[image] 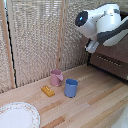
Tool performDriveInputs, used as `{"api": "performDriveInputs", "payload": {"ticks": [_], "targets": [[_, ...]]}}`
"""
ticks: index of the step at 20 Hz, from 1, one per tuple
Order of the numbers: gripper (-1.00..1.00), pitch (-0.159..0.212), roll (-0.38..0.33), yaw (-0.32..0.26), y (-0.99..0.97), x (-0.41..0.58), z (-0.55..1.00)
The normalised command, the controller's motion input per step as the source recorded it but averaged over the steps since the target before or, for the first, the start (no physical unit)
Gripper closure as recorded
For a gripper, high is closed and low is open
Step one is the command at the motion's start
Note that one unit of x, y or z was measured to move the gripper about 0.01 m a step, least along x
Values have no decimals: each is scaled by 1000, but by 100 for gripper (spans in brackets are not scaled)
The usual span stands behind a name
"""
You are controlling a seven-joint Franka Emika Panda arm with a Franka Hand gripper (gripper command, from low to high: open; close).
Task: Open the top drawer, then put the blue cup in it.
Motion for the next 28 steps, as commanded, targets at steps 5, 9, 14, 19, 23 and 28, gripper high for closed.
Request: {"api": "performDriveInputs", "payload": {"ticks": [5,9,14,19,23,28], "targets": [[-100,-31,38,29,-10,-155,399],[-100,-109,255,-61,171,-154,319],[-100,-58,260,-113,537,-18,171],[-100,0,181,-137,627,8,5],[-100,75,163,-170,517,152,0],[-100,147,203,-189,375,282,0]]}}
